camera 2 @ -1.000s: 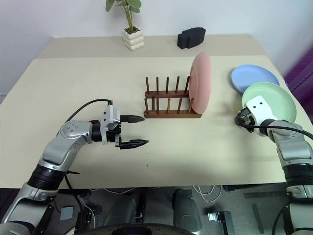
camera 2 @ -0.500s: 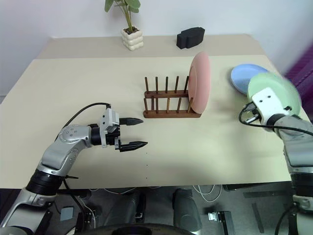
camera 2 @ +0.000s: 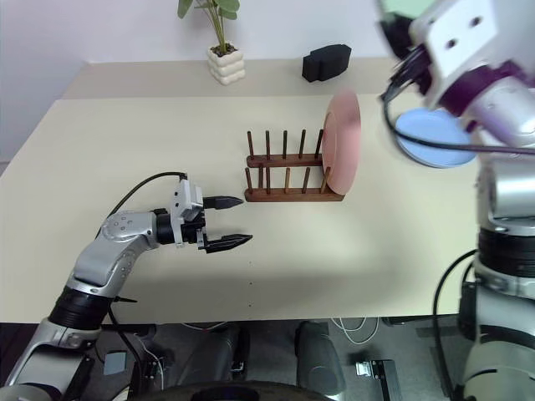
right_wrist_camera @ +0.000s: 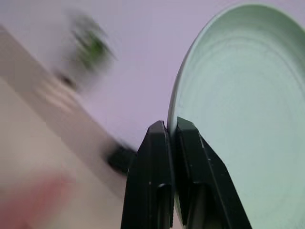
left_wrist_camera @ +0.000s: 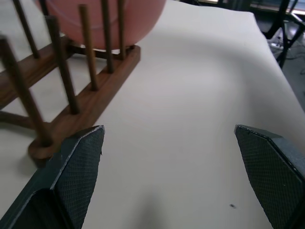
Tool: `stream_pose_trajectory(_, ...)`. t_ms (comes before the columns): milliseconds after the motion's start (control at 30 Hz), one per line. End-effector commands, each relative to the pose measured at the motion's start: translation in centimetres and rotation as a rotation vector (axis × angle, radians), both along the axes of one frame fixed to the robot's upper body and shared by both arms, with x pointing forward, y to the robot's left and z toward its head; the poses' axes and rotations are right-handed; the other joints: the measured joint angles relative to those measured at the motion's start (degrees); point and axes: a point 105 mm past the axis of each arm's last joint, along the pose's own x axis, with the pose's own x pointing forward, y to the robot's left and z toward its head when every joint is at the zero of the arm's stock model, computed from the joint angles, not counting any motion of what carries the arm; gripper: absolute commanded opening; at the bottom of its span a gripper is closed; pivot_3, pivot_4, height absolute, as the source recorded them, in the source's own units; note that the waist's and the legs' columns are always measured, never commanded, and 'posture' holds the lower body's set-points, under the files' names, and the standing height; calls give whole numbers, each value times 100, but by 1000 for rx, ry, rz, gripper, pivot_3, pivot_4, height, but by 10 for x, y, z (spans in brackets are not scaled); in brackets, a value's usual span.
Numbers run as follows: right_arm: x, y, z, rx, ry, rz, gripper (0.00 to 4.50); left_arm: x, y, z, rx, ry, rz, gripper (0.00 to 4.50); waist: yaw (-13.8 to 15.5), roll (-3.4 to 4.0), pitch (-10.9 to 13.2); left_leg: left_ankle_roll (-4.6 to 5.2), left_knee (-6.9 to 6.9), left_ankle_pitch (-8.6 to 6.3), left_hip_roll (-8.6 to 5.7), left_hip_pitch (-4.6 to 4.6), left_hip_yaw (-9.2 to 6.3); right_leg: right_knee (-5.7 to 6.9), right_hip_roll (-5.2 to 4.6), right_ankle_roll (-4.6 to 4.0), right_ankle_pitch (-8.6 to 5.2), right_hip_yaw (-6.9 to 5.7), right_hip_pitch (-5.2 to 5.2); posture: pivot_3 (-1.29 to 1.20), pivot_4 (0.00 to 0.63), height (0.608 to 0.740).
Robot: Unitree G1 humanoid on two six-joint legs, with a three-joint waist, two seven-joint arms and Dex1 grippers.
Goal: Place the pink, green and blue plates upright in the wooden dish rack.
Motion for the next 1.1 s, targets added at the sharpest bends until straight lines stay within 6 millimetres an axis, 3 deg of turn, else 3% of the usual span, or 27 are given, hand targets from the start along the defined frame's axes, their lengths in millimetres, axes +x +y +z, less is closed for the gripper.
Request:
stream_pose_trajectory(33, -36, 45, 15, 97, 20, 305, 76, 4, 11, 12, -21, -57, 55, 4500, 15, 0, 0, 0, 0, 0, -2, -2, 0, 0, -4, 0, 0, 0, 0, 0, 150, 740)
stream_pose_trajectory(200, -53, 73, 11, 405, 255, 604, 76, 6, 25, 14, -23, -63, 120, 4500, 24, -1, 0, 0, 2, 0, -3, -4, -6, 0, -13, -1, 0, -3, 0, 0, 150, 740)
stream_pose_trajectory(500, -42, 98, -34, 725, 651, 678, 76, 8, 42, 15, -7, -67, 170, 4500, 6, -1, 0, -1, 0, 0, 1, -11, -7, 14, -27, -6, 1, -1, -18, 0, 150, 740)
stream_pose_trajectory(1100, -19, 73, -50, 872, 721, 549, 76, 8, 42, 17, -5, -67, 163, 4500, -9, -1, 0, 0, -1, 0, -1, -14, 1, 18, -7, -4, 2, 0, -24, 0, 150, 740)
